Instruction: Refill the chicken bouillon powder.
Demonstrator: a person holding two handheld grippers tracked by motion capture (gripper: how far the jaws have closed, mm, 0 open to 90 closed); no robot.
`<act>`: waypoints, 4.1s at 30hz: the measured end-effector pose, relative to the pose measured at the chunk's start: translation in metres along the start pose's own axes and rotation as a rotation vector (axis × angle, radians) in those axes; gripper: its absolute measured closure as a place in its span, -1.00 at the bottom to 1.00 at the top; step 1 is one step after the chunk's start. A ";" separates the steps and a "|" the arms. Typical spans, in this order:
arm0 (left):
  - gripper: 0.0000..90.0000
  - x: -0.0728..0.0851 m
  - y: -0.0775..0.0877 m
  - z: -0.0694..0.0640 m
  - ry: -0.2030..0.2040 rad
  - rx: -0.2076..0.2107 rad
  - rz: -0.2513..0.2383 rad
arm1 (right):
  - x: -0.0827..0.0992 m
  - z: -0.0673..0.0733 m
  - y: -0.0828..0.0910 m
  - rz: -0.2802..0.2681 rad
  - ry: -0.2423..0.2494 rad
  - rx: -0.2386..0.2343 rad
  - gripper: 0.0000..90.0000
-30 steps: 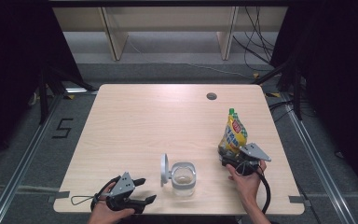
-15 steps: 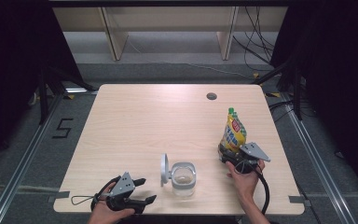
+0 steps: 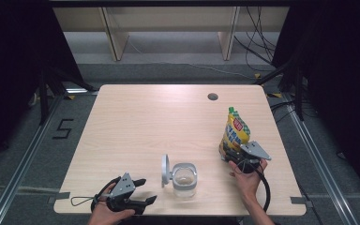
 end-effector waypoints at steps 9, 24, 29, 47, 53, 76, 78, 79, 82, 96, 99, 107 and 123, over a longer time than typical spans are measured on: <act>-0.36 0.000 0.002 0.001 -0.006 -0.013 0.006 | -0.004 -0.003 0.007 0.016 0.002 -0.070 -0.12; -0.36 0.000 0.003 0.002 -0.004 -0.012 -0.008 | -0.007 0.008 0.037 0.046 -0.021 -0.133 -0.08; -0.36 -0.001 0.003 0.003 -0.031 -0.010 -0.005 | -0.009 0.007 0.043 0.020 0.041 -0.150 -0.08; -0.36 0.000 0.003 0.003 0.001 -0.016 -0.009 | -0.025 0.022 0.069 -0.077 0.261 -0.151 -0.07; -0.36 -0.001 0.003 0.003 0.000 -0.010 -0.025 | -0.031 0.030 0.087 -0.111 0.370 -0.148 -0.07; -0.56 0.000 0.005 0.012 -0.003 -0.064 -0.009 | -0.022 0.048 0.129 -0.129 0.782 -0.091 -0.07; -0.56 -0.001 0.005 0.010 0.034 -0.064 -0.024 | -0.020 0.049 0.133 -0.124 0.780 -0.088 -0.07; -0.56 -0.001 0.005 0.011 0.022 -0.065 -0.022 | -0.021 0.049 0.134 -0.135 0.809 -0.088 -0.07; -0.56 -0.001 0.006 0.011 0.022 -0.066 -0.015 | -0.017 0.050 0.138 -0.126 0.845 -0.095 -0.06; -0.56 0.000 0.006 0.012 0.004 -0.061 -0.013 | -0.022 0.057 0.149 -0.178 1.114 0.015 -0.06; -0.55 0.001 0.004 0.011 0.032 -0.065 -0.015 | -0.025 0.058 0.149 -0.210 1.233 0.040 -0.06; -0.55 0.000 0.005 0.012 0.011 -0.059 -0.016 | -0.029 0.062 0.150 -0.211 1.386 0.063 -0.06; -0.55 0.001 0.005 0.012 -0.001 -0.060 -0.006 | -0.026 0.061 0.151 -0.222 1.541 0.106 -0.05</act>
Point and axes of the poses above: each handheld gripper's, and its own axes: y roughly backward along the jaws, x roughly out of its underside, z roughly to its left, the point moved 7 cm from there along -y, roughly forward along the jaws, and after that the axes turned 7 degrees about x, right-handed, at the moved point
